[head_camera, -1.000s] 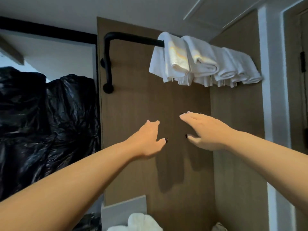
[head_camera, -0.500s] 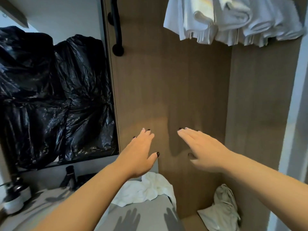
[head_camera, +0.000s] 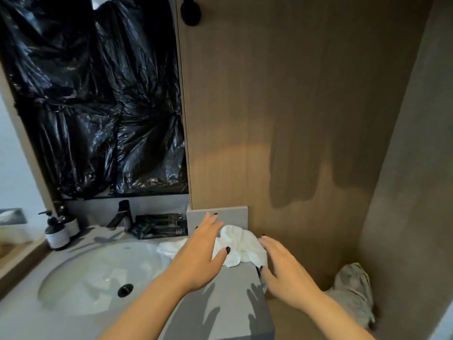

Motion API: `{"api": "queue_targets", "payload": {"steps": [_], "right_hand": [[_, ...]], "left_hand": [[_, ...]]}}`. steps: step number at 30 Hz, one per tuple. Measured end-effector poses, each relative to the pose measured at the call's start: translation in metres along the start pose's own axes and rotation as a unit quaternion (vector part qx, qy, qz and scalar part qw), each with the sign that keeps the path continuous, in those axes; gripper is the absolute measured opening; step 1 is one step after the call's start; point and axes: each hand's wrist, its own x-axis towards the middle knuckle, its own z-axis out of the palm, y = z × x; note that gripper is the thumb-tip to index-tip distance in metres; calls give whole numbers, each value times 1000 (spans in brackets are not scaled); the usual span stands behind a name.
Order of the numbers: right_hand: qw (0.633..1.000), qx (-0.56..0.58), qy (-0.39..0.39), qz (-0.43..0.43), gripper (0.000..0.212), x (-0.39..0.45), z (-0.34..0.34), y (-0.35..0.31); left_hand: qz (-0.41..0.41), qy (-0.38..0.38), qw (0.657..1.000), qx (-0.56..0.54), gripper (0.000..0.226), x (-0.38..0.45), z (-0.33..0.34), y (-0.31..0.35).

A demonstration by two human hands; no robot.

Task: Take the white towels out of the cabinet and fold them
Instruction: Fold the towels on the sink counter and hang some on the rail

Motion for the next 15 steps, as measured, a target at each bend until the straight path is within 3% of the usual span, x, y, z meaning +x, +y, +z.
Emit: {"api": "queue_targets", "payload": {"steps": [7,15], "right_hand": [[999,24,-23,10,55,35,19,32],[998,25,-43,44,41,93,60,58]], "left_hand": [[-46,-12,998,-48,60,12,54,-25],[-108,-60,987,-100,57,46,101,-99]]}}
